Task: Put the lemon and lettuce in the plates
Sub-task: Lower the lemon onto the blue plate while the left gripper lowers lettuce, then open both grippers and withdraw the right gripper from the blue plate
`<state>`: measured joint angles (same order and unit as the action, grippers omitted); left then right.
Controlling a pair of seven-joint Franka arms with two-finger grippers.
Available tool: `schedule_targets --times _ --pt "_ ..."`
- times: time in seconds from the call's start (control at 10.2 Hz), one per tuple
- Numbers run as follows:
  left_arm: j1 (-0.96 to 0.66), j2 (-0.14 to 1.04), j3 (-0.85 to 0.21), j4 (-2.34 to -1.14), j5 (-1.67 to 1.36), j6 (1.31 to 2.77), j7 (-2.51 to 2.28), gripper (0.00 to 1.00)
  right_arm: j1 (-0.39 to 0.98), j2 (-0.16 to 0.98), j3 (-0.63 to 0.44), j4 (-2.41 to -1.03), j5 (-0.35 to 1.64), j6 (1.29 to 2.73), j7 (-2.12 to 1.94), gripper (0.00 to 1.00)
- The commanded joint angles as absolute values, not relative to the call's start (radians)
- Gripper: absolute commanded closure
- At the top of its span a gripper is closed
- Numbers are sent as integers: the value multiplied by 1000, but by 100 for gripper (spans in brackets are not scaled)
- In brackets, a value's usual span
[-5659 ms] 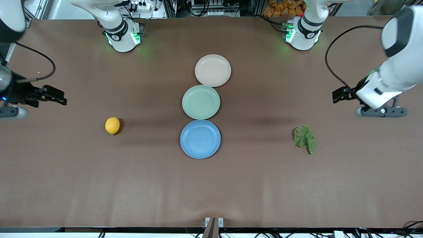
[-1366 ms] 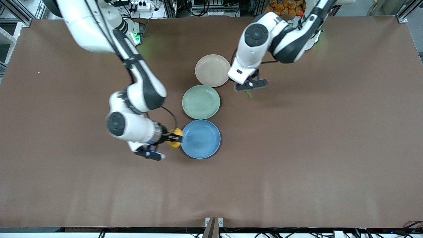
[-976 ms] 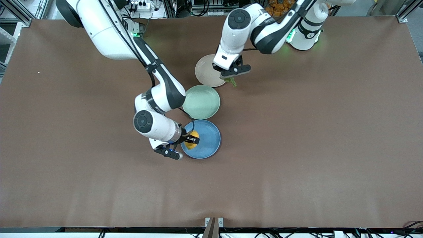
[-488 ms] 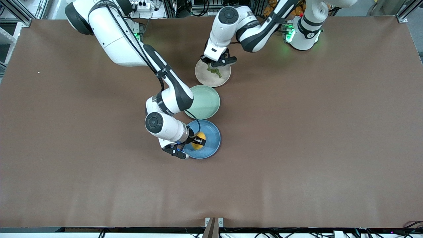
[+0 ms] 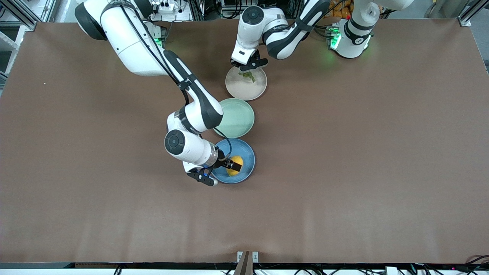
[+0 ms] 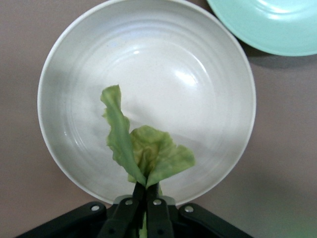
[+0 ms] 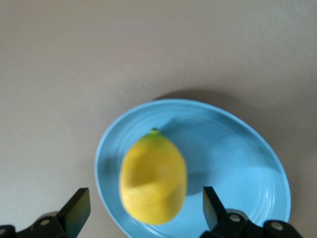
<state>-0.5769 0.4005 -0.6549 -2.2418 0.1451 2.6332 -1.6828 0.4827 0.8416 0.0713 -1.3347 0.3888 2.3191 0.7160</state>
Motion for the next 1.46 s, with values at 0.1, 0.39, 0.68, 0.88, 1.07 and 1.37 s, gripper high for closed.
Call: schedule_targets --times 0.1,0.39,0.68,0.88,1.07,1.37 --pt "-614 384 -647 -2233 187 2623 -1764 0 407 741 57 -1328 359 2092 635 0" --pt "-562 302 -644 -2105 190 2327 -1718 0 321 646 -17 -1339 371 1860 531 0" --pt "-435 268 -646 -1918 193 2130 -1568 0 241 568 -107 -1342 364 1639 346 0" --pt "-370 270 -646 -1763 190 2013 -1478 0 187 510 -165 -1347 362 1562 225 0" --pt "-254 270 -652 -1656 166 1898 -1285 0 163 445 -228 -1348 335 1522 163 0" --pt "-67 268 -653 -1543 94 1795 -970 0 144 339 -229 -1362 161 1520 161 0"
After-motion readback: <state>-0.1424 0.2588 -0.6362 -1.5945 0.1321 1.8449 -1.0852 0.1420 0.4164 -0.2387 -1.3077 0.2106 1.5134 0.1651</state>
